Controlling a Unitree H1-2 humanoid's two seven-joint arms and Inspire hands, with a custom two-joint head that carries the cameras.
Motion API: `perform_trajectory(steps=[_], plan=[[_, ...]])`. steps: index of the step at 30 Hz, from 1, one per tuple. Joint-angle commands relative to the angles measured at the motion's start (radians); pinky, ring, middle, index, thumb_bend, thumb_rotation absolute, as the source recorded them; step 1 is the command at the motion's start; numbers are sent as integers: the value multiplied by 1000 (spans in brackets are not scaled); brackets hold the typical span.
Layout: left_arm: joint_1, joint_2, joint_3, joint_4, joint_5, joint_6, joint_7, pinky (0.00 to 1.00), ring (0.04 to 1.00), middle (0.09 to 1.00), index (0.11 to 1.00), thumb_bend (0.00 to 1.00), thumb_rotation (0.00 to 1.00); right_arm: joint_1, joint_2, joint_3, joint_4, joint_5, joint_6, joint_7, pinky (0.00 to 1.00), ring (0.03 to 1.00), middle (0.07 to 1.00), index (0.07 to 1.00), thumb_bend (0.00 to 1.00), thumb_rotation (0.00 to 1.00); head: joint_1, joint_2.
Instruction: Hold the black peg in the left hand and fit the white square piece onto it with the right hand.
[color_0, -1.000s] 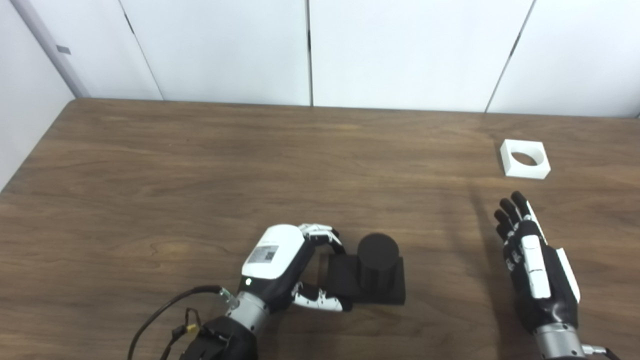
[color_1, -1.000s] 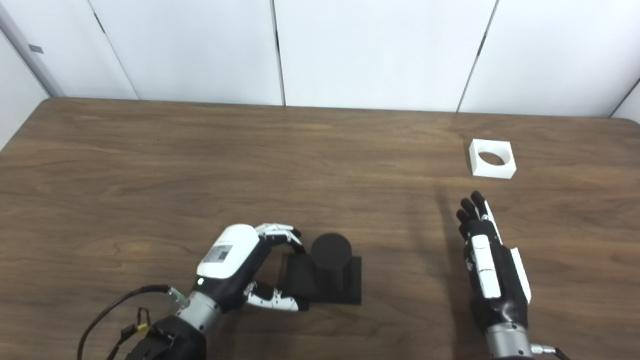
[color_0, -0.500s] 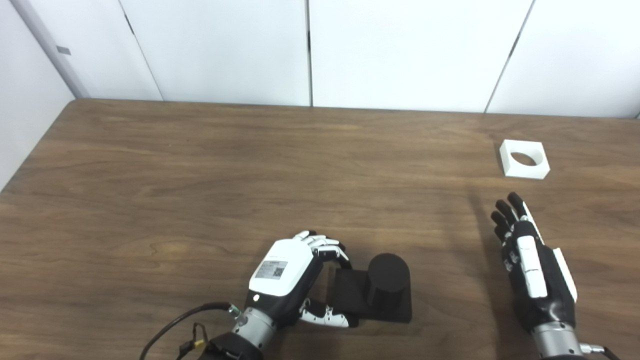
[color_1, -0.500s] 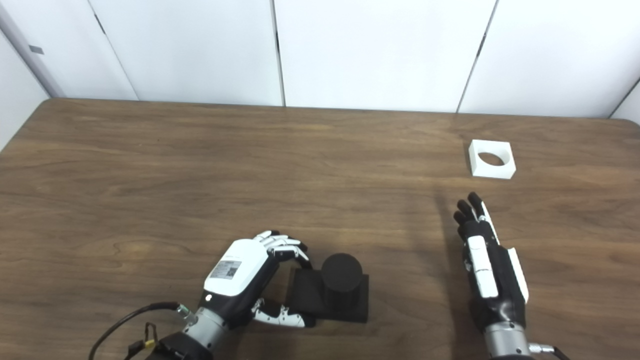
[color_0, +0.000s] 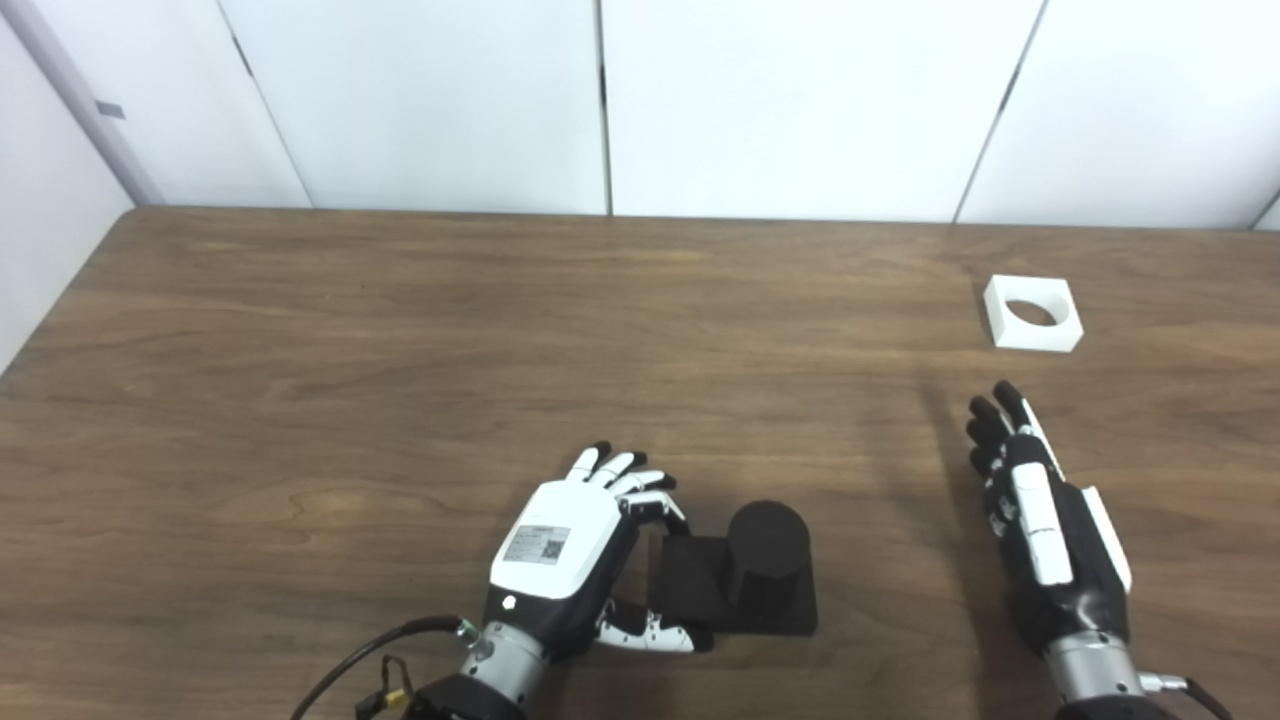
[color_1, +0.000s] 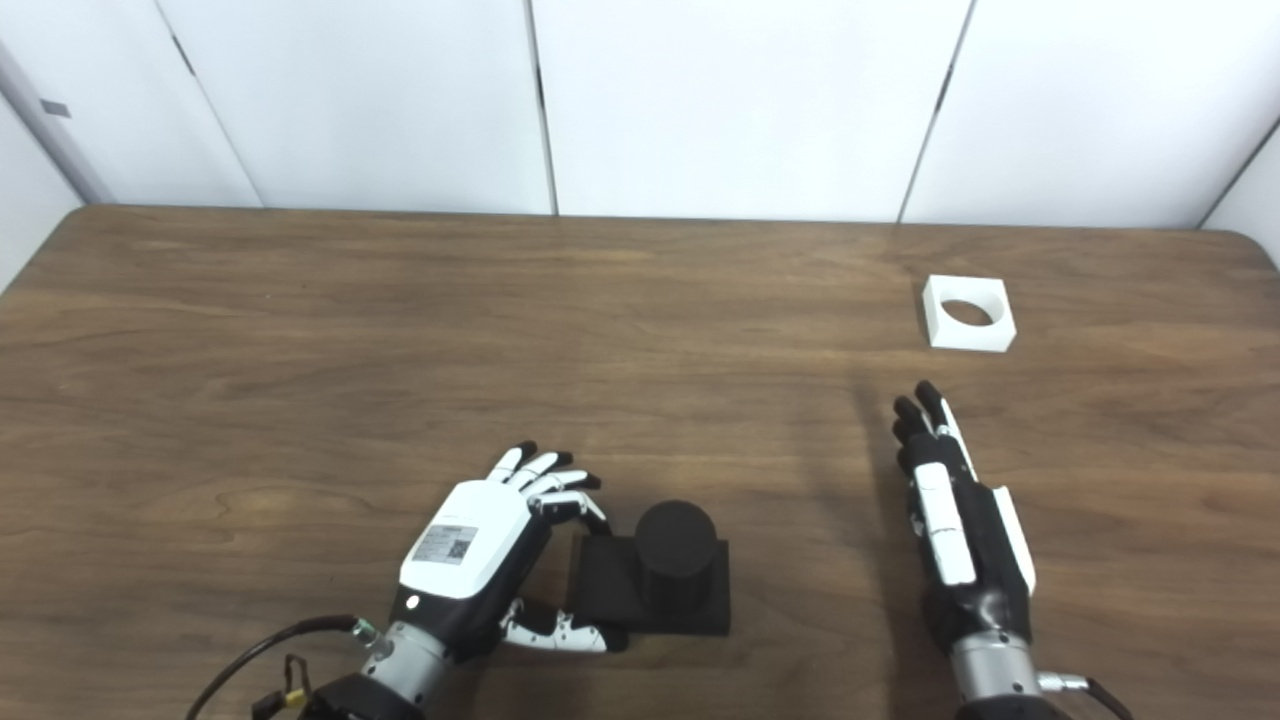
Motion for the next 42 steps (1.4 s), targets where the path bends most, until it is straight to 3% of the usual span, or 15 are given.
perform_trajectory(steps=[1, 7, 14, 19, 24, 28, 36, 42], plan=[[20, 18, -4, 61, 32, 22, -47, 1000, 916, 822, 485, 515, 47, -38, 65, 7, -26, -18, -23, -5, 1000, 967, 952, 977, 608, 878, -12, -2], [22, 23, 14, 51, 15, 28, -58, 1000, 892, 816, 486, 517, 48, -47, 78, 7, -66, -27, -6, -27, 979, 936, 930, 967, 629, 838, -71, -28], [30, 24, 27, 43, 9, 31, -71, 1000, 882, 814, 486, 519, 48, -60, 22, -11, -105, -62, 6, -20, 975, 943, 936, 968, 593, 832, -112, -83], [32, 22, 23, 65, 29, 20, -36, 966, 859, 802, 486, 520, 48, -96, -20, -65, -157, -44, 85, -7, 986, 953, 943, 961, 508, 630, -128, -97], [30, 17, 20, 75, 31, 23, -27, 943, 849, 796, 486, 520, 47, -157, -71, -116, -161, -70, 124, 16, 943, 947, 933, 951, 549, 513, -160, -131], [30, 15, 17, 86, 40, 26, -14, 908, 838, 789, 486, 520, 47, -218, -176, -110, -140, -257, 132, 36, 924, 939, 924, 945, 588, 550, -157, -146], [30, 17, 12, 100, 41, 24, -2, 894, 836, 787, 486, 521, 48, -351, -311, -122, -86, -390, 213, 98, 930, 946, 948, 930, 716, 392, -171, -175], [27, 22, 5, 124, 40, 20, 17, 902, 838, 788, 486, 520, 46, -456, -431, -71, 1, -513, 266, 186, 929, 977, 984, 949, 801, 334, -191, -209]])
